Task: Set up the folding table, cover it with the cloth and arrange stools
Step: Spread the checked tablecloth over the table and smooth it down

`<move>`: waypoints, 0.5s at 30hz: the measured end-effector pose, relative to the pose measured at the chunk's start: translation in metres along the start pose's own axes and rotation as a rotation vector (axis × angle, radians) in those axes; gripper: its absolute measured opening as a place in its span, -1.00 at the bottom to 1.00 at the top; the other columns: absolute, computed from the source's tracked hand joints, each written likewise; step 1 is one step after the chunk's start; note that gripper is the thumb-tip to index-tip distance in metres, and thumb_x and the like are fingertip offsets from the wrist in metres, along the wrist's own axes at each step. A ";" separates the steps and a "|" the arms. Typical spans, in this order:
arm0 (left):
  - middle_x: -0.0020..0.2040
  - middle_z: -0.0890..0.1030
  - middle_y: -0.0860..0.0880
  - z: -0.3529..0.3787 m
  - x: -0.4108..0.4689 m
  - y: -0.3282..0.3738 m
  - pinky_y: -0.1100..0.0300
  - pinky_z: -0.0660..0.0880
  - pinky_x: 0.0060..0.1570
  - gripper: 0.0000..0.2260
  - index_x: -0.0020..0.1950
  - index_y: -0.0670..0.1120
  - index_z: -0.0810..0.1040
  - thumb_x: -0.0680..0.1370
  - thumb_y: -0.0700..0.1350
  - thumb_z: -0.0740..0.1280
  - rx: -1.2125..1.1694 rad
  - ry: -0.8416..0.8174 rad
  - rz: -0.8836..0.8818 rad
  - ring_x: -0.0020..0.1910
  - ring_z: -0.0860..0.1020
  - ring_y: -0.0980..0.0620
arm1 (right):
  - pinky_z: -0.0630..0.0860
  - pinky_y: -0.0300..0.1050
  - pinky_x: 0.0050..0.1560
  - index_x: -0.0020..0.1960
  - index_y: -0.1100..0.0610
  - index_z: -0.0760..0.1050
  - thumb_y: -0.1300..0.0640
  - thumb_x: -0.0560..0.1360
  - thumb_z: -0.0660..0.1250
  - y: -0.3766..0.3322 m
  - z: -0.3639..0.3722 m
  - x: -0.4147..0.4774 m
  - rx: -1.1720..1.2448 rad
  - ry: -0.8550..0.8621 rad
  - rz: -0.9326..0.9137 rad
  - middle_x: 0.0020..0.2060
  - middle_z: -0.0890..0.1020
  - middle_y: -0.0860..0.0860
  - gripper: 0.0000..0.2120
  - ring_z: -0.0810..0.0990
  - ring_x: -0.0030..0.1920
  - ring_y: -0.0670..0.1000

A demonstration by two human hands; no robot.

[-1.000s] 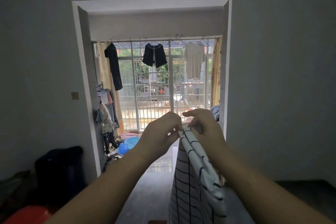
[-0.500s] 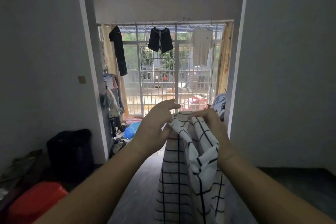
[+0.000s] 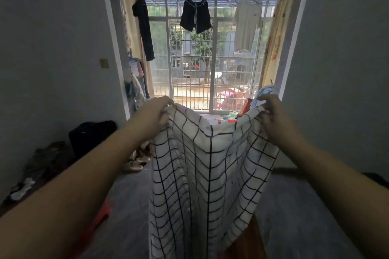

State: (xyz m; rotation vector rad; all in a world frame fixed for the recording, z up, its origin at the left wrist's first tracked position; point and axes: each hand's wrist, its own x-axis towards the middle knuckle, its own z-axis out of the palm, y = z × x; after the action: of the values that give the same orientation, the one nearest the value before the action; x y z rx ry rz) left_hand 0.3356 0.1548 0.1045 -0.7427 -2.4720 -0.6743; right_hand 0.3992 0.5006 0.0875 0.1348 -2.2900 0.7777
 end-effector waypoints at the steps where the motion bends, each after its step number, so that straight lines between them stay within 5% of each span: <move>1: -0.04 0.51 -0.01 -0.005 0.000 -0.008 0.04 0.44 -0.05 -0.88 -0.01 -0.01 0.46 0.57 -0.23 0.25 0.059 -0.026 -0.001 -0.04 0.48 -0.04 | 0.57 0.11 0.03 0.18 -0.25 0.40 0.13 0.61 0.24 0.006 -0.002 0.005 -0.042 -0.016 0.015 0.01 0.58 -0.10 -0.71 0.59 0.00 0.05; 9: -0.21 0.51 -0.05 -0.032 -0.012 -0.049 0.01 0.49 -0.14 -0.89 -0.12 -0.18 0.55 0.57 -0.21 0.27 0.155 -0.133 -0.105 -0.19 0.51 -0.09 | 0.53 0.24 0.12 0.20 0.02 0.58 0.18 0.62 0.22 0.026 -0.025 0.017 -0.136 -0.003 0.135 0.04 0.62 0.04 -0.76 0.57 0.06 0.13; 15: -0.18 0.54 0.09 -0.046 -0.004 -0.054 0.09 0.47 -0.12 -0.89 -0.08 -0.02 0.58 0.58 -0.20 0.30 0.154 -0.211 -0.042 -0.14 0.53 0.03 | 0.37 -0.05 -0.10 0.17 0.15 0.62 0.23 0.61 0.26 0.025 -0.050 0.026 -0.332 -0.071 0.095 -0.03 0.64 0.15 -0.79 0.48 -0.13 0.07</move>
State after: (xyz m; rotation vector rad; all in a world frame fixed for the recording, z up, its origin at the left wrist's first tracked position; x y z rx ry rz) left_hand 0.3188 0.0877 0.1204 -0.7373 -2.7010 -0.4324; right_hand 0.4017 0.5528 0.1205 -0.1006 -2.4714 0.4347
